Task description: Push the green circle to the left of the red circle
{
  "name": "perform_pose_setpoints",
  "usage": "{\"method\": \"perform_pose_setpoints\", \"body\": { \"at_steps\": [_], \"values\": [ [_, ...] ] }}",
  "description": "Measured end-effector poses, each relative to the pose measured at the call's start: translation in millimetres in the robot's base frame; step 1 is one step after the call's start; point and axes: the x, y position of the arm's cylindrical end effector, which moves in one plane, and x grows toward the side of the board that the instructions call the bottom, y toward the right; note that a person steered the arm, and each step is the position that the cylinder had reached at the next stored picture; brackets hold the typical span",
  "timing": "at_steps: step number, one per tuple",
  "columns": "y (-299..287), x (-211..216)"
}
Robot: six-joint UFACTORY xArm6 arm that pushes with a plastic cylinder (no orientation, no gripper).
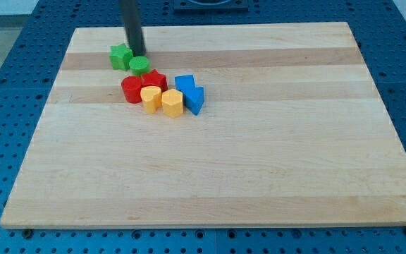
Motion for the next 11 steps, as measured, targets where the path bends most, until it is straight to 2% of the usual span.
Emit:
{"method": "perform_pose_setpoints", "body": {
  "at_steps": [1,2,3,4,5,6,7,8,9,11],
  "values": [
    [-3.4,5.8],
    [-3.4,34.3],
    [-1.4,18.4],
    [24.9,-3.8],
    [29.2,29.1],
    [6.6,74.2],
    [-2.3,81.9],
    [18.1,57.7],
    [23.5,77.6],
    [-37.2,162.2]
  ]
}}
